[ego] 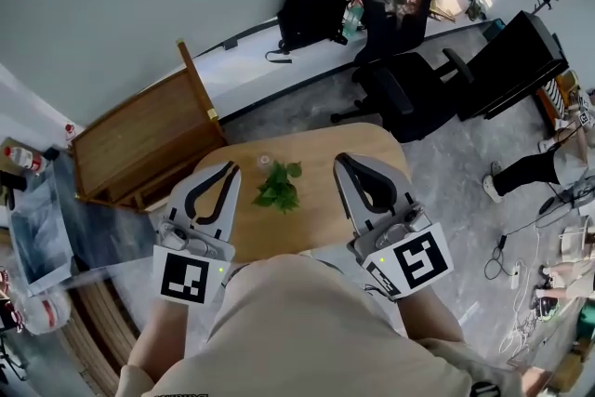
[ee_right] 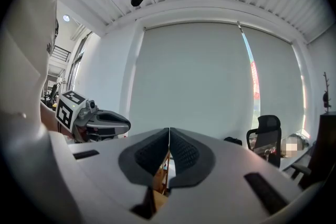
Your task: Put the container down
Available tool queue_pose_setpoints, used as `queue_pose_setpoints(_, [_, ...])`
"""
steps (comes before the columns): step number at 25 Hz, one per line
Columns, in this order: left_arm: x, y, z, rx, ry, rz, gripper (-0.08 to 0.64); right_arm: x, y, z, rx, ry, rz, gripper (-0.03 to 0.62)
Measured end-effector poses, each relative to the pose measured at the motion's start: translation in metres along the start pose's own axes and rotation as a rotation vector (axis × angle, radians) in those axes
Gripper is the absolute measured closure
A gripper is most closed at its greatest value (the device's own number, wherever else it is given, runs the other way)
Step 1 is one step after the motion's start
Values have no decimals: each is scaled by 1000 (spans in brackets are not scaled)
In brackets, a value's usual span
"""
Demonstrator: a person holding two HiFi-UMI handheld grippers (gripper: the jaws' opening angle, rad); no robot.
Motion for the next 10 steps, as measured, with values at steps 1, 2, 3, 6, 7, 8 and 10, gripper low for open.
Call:
queue_pose_setpoints(1, [1, 0, 0, -3, 4, -1, 541, 0, 0, 0, 1, -1, 2, 594])
queue_pose_setpoints(2, [2, 0, 1, -6, 6, 0, 541, 1, 1, 1, 1, -1, 1, 594])
queue_pose_setpoints(3, [3, 0, 1, -8, 5, -1, 541, 2, 1, 0, 0, -1, 0, 594])
queue_pose_setpoints(6, [4, 0, 0, -7, -1, -16, 541, 4, 0, -1, -1, 3, -3, 594])
queue_pose_setpoints(7, [4, -1, 0, -7, -3, -20, 541, 5, 0, -1, -2, 4, -5, 594])
queue_pose_setpoints(8, [5, -1, 0, -7, -4, -22, 541, 5, 0, -2, -2, 6, -9, 594])
queue_pose_setpoints(10, [7, -2, 2, -8, -2, -24, 541, 6, 0, -2, -4, 8, -17, 594])
Point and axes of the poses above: the fingertips, and each gripper's own axes: z forward along the fingers, y to its right, x out of its top, the point moved 10 cm from there along -z, backward along the fingers, and after that the axes turned 6 degrees about x, right-handed, at the moved point
